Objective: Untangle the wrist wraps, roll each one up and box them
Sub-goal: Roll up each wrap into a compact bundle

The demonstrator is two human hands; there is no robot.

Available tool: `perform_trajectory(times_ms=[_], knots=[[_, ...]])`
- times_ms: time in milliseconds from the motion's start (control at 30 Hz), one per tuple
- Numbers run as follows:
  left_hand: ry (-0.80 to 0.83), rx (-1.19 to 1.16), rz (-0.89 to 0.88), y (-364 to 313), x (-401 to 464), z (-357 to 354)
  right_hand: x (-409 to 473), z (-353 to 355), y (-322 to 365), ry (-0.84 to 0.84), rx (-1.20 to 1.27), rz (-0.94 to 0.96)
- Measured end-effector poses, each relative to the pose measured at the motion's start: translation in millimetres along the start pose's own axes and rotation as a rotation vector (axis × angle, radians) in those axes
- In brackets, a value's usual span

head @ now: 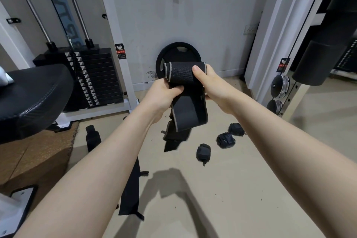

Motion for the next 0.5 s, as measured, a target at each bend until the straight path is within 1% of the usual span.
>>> perform_trajectory(times_ms=[167,233,300,333,400,500], knots=[[-0.094,0.0,0.032,6.8,1.1,-0.6,-2.7,0.9,-8.1,0.03,0.1,0.02],[-0.124,-0.024,0.067,9.8,2.2,-1.4,-4.2,2.4,-7.1,0.053,0.104,0.02],[-0.115,-0.031,0.104,12.8,3.7,-2.9,-5.7,4.3,-6.5,0.073,0.085,0.04],[-0.087,-0.015,0.127,14.2,3.8,-4.0,-6.6,5.6,-6.8,0.076,0.063,0.047],[0.036,0.004,0.18,17.3,2.6,-6.4,-8.7,9.6,-9.4,0.078,-0.007,0.071],[0.248,-0.167,0.247,18.3,-1.5,-9.6,-12.7,16.9,-13.9,0.087,-0.074,0.164]])
Point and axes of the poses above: each hand's wrist, its own x-axis towards the middle knuckle, its own z-axis out of the back of the hand, y = z × x, the point moved 3 cm from there along x, towards the middle knuckle, and after that the axes turned 7 degrees about x, right-handed, at the moved point
